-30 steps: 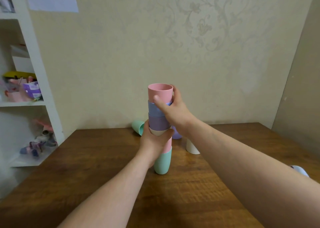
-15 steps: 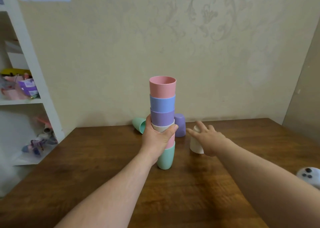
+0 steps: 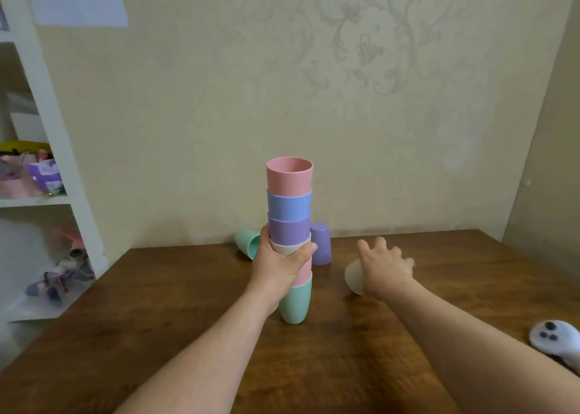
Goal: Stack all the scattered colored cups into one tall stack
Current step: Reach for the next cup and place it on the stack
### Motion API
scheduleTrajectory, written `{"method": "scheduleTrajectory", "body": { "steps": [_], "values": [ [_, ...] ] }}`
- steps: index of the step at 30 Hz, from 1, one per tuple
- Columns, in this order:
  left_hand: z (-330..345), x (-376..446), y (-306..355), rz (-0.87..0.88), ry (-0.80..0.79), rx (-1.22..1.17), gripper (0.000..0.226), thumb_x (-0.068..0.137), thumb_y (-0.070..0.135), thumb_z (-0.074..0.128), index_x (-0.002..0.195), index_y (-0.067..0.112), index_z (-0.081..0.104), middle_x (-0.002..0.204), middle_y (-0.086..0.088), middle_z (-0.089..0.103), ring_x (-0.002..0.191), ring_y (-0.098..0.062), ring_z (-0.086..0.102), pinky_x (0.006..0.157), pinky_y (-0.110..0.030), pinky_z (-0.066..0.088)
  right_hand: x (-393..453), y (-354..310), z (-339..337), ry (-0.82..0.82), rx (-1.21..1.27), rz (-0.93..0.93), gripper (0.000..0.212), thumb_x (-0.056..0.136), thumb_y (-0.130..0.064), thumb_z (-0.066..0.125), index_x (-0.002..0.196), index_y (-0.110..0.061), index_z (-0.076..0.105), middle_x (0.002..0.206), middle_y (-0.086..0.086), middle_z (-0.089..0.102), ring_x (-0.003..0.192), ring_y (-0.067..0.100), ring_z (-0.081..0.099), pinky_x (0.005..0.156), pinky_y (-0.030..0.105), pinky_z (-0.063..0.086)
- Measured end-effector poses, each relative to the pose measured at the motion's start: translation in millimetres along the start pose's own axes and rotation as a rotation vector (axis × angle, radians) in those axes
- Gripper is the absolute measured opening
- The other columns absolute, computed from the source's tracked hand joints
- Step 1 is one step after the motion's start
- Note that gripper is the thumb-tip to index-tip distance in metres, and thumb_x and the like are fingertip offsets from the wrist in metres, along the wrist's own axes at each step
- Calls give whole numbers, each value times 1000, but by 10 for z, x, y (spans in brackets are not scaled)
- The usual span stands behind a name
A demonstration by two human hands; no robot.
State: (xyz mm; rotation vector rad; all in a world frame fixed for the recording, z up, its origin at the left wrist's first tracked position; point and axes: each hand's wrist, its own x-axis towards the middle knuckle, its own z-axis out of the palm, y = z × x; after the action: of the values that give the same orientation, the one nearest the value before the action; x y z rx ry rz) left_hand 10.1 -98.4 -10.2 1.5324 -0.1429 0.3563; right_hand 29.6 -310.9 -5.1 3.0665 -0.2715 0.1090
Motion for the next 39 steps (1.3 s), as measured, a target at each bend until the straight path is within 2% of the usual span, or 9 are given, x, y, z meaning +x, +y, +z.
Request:
{"method": "scheduleTrajectory", "body": {
  "steps": [3, 9, 12, 15, 18, 21, 25, 35, 39],
  "values": [
    [-26, 18, 19, -4, -33, 24, 69, 81, 26, 97, 139, 32, 59, 122, 10, 79, 107, -11, 78, 91, -34, 62, -32, 76, -7, -11, 27, 13, 65, 84, -31, 82, 134, -23, 41, 128, 11, 55, 121, 37, 57, 96, 53, 51],
    [-76, -7, 31, -8, -55, 44, 78, 72, 38, 98, 140, 35, 59, 122, 13, 80, 110, -12, 78, 95, -39, 63, -193, 164, 35, -292, 75, 72, 91, 71, -50, 86, 145, -28, 39, 125, 4, 62, 117, 31, 62, 84, 44, 54],
    [-90, -46, 39, -4, -55, 38, 79, 69, 41, 98, 138, 35, 61, 121, 12, 80, 109, -13, 79, 96, -41, 63, -235, 170, -25, -329, 399, 82, 91, 71, -54, 79, 149, -20, 46, 129, 3, 63, 117, 27, 64, 86, 39, 55],
    [-98, -79, 62, -1, -35, 46, 81, 64, 45, 97, 135, 37, 61, 119, 14, 81, 107, -10, 79, 93, -38, 62, -200, 55, -344, -99, 1042, 59, 95, 51, -55, 87, 134, -24, 55, 124, 3, 71, 100, 19, 71, 69, 31, 59],
    [-113, -112, 85, -14, -40, 61, 72, 73, 34, 98, 134, 38, 62, 117, 15, 81, 104, -7, 79, 90, -34, 61, -151, -118, -876, 189, 1372, 9, 74, 67, -35, 91, 130, -25, 53, 118, 4, 72, 95, 17, 72, 69, 36, 62],
    [-125, -168, 140, -26, -18, 85, 67, 76, 34, 97, 132, 40, 61, 115, 13, 80, 102, -9, 78, 87, -34, 61, -210, -250, -1549, 405, 1566, -122, 74, 81, -23, 88, 140, -27, 43, 111, -8, 62, 92, 10, 65, 64, 25, 51],
    [-163, -225, 165, -38, -30, 87, 61, 81, 31, 94, 130, 43, 60, 117, 15, 78, 100, -4, 77, 88, -31, 60, -381, -461, -2114, 474, 1593, -306, 99, 78, -36, 92, 157, -33, 31, 118, -16, 56, 104, 11, 67, 75, 31, 58],
    [-189, -290, 220, -44, -9, 121, 78, 79, 34, 94, 146, 35, 53, 131, 13, 73, 115, -11, 72, 101, -37, 59, -465, -850, -2080, 348, 1463, -464, 93, 78, -19, 90, 153, -38, 37, 120, -8, 58, 106, 15, 68, 68, 27, 62],
    [-164, -303, 251, -32, -6, 127, 87, 68, 48, 90, 146, 35, 53, 131, 13, 71, 117, -14, 72, 105, -43, 60, -459, -890, -2056, 313, 1447, -484, 90, 79, -20, 90, 152, -35, 38, 120, -6, 59, 102, 15, 68, 74, 29, 63]
  ]
}}
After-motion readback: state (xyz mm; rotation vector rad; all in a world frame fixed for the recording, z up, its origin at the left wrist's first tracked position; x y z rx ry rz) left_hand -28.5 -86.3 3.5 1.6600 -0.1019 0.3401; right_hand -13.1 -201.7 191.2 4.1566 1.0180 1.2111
